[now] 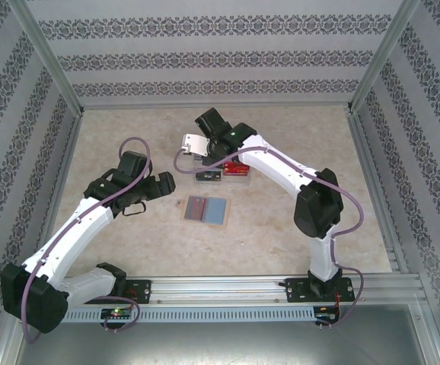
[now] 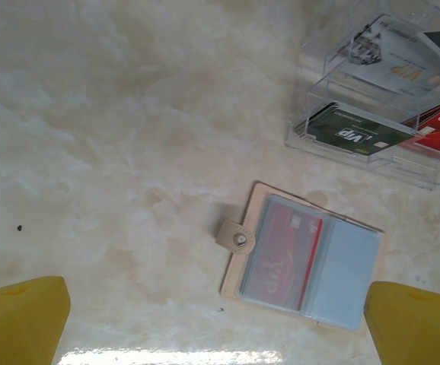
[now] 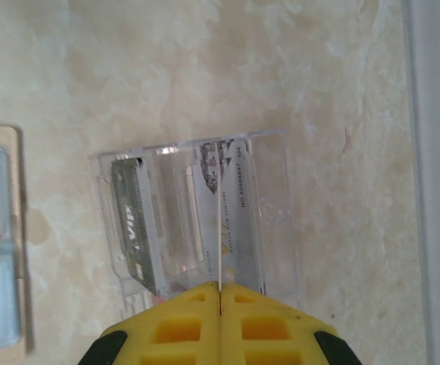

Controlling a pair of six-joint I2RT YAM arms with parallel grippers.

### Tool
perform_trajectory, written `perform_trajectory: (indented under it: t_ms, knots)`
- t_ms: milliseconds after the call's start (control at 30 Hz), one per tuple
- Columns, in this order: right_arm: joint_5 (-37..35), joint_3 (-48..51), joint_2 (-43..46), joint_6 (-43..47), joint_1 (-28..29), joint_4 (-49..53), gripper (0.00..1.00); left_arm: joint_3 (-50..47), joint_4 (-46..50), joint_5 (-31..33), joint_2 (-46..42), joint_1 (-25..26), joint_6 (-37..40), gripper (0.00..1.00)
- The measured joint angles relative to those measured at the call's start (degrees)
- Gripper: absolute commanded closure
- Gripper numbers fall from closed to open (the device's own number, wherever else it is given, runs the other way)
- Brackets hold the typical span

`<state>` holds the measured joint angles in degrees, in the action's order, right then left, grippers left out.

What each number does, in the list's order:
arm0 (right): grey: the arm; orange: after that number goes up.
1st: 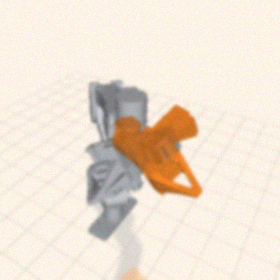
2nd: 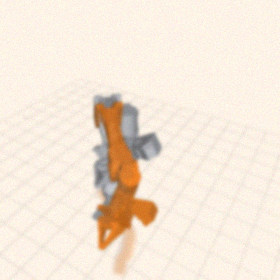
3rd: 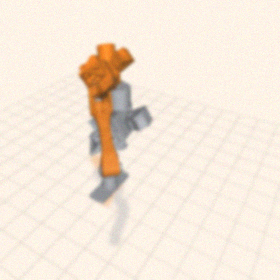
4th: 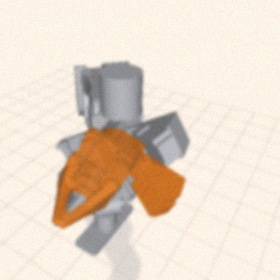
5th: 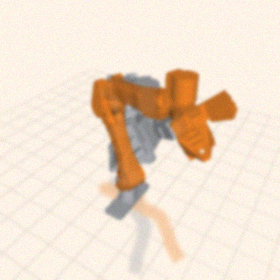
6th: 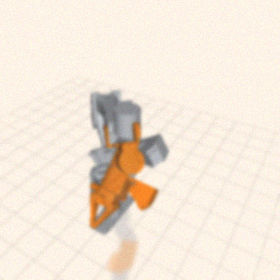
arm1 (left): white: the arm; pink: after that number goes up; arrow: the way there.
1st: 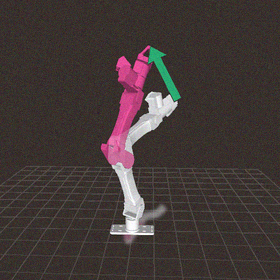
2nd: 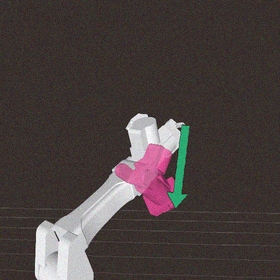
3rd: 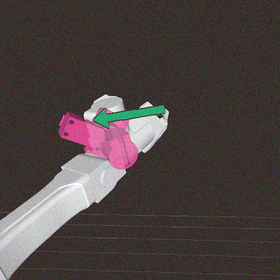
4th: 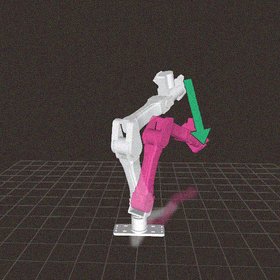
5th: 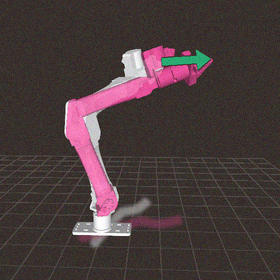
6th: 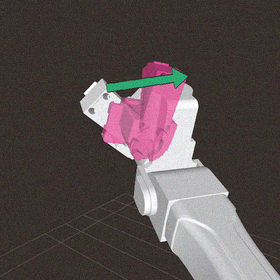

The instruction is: Take the credit cards out of the card holder

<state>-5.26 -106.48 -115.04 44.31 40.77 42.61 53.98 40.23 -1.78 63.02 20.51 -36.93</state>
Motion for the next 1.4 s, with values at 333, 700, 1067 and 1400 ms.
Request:
perform_trajectory:
  t_ms: [333, 700, 1067, 1400]
  knots:
    - [-2.7, -2.7, -4.8, 3.6, 0.0, 0.9, 1.0, -1.6, 1.4, 0.6, -2.0, -0.8, -0.7, 0.0]
    - [-2.7, -3.3, -7.2, 3.7, -0.6, 0.6, 1.0, -1.8, 1.6, 0.5, -2.0, -1.4, -0.9, 0.0]
    - [-2.7, -3.3, -9.2, 3.3, -1.3, 0.1, 0.99, -2.1, 1.6, 0.5, -2.0, -1.5, -0.9, 0.0]
    - [-2.9, -4.7, -10.0, 1.9, -1.3, -0.2, 0.92, -2.7, 1.6, 0.2, -1.9, -1.7, -0.9, 0.0]
